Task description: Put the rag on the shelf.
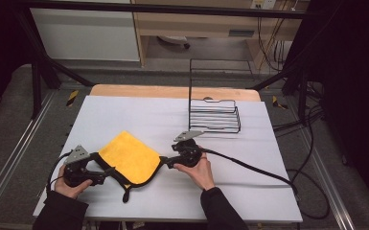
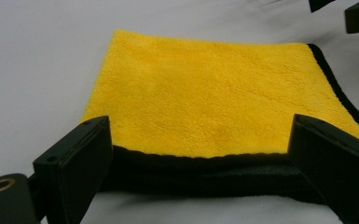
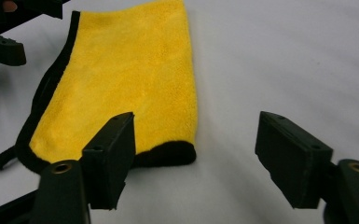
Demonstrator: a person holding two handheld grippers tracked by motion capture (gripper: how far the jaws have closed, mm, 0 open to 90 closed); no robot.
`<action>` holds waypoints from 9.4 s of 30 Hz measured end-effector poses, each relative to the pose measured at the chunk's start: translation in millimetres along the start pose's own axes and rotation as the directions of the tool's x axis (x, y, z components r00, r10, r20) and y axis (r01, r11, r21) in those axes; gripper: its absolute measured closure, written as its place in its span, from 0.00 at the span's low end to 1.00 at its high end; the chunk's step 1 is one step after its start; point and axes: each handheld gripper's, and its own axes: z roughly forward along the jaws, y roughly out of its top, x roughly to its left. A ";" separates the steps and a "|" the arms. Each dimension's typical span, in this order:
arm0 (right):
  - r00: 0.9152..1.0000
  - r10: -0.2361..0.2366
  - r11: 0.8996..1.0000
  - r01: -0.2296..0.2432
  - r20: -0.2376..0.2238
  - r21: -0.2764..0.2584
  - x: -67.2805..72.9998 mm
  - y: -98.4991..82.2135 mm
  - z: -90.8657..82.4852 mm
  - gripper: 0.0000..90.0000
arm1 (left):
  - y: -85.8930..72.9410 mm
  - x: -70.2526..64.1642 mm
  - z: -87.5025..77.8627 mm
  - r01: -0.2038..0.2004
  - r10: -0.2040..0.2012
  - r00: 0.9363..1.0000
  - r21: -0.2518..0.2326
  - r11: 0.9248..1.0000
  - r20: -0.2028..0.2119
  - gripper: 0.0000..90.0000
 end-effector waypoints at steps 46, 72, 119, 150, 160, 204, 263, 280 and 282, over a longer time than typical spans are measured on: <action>0.992 0.117 0.984 -0.121 0.035 0.132 21.2 -13.4 -11.1 0.95 | 0.3 -0.5 -0.9 0.000 0.000 1.000 -0.003 1.000 -0.011 0.08; 0.998 0.035 0.999 -0.037 0.058 0.023 -7.4 -19.1 -25.2 0.54 | 1.4 -3.6 2.8 -0.010 0.010 1.000 0.007 1.000 -0.005 0.08; 0.971 0.142 0.990 -0.140 0.194 -0.022 -28.0 -47.7 -41.4 0.65 | 7.4 -13.9 12.7 -0.015 0.014 1.000 0.043 0.999 0.019 0.05; 0.981 0.138 0.988 -0.127 0.139 -0.083 -62.7 -85.7 -101.6 0.03 | 72.3 -41.6 71.9 -0.039 0.038 0.999 0.111 0.993 0.017 0.06; 0.979 0.135 0.989 -0.124 0.152 -0.079 -62.8 -85.7 -102.8 0.03 | 86.3 -36.6 109.9 0.028 -0.026 1.000 0.148 0.989 -0.015 0.19; 0.978 0.153 0.984 -0.137 0.142 -0.112 -62.2 -68.6 -91.7 0.03 | 80.9 -41.8 145.9 0.112 -0.112 0.994 0.235 0.965 -0.011 0.82; 0.967 0.237 0.971 -0.239 0.094 0.019 -72.1 -23.0 -2.0 0.89 | 74.9 -38.6 145.6 0.048 -0.055 0.998 0.187 0.981 0.030 0.82; 0.967 0.226 0.974 -0.223 0.116 -0.035 -62.6 -18.9 -16.1 0.93 | 78.3 -40.5 136.5 0.036 -0.042 0.998 0.138 0.990 0.041 0.86; 0.967 0.227 0.974 -0.224 0.113 -0.042 -61.3 -18.3 -18.1 0.93 | 79.7 -41.5 133.3 0.031 -0.036 0.998 0.124 0.992 0.044 0.86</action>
